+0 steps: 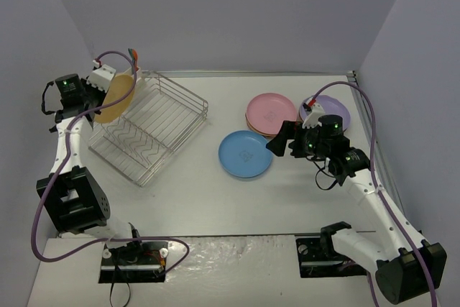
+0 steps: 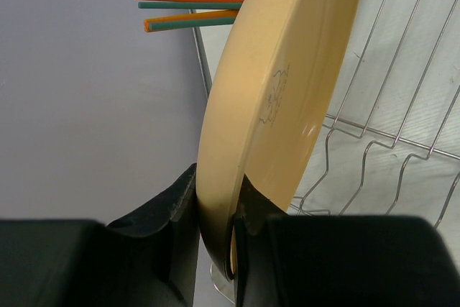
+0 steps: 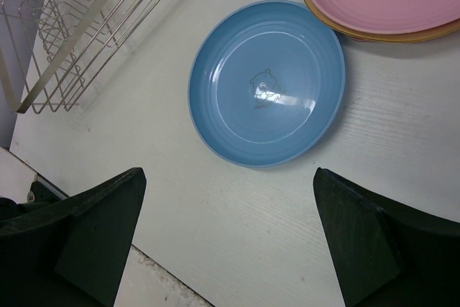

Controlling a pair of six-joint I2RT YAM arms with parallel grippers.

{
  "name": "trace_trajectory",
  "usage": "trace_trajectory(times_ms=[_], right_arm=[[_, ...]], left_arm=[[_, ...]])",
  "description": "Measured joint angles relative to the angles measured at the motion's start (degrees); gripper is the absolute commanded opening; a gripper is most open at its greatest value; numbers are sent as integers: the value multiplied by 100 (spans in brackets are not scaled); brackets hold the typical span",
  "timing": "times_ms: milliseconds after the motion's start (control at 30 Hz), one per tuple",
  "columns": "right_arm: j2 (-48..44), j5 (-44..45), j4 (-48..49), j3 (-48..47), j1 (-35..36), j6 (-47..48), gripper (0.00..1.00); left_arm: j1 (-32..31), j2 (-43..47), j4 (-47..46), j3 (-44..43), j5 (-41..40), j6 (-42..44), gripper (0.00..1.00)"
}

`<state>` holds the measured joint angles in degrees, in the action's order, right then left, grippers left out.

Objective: Load the plates into the dish rack

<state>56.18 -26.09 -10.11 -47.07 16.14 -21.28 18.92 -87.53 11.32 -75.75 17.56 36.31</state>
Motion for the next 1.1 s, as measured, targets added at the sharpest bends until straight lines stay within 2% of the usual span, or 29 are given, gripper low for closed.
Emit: trace_trajectory(times_ms=[300,467,667,767,867,1000,1100], right_arm=[[-14,-1,-4,79,0,16,100],[-42,-5,-1,120,0,21,100],[-48,-18,0,155,0,37,100],[-48,-23,-5,158,0,39,100],[-45,-2,-4,158,0,34,100],[18,130,-2,158,2,-27,100],[219,413,-12,158,2,-187,99]], left_arm=[[2,80,64,405,-136,219,3],[9,85,60,764,-322,264,9],[31,83,-151,898,-525,247,39],[53,83,-262,962,-617,231,60],[64,84,-325,968,-706,114,67],[66,128,-394,968,-784,-82,95],[66,251,-375,964,-928,-381,97]])
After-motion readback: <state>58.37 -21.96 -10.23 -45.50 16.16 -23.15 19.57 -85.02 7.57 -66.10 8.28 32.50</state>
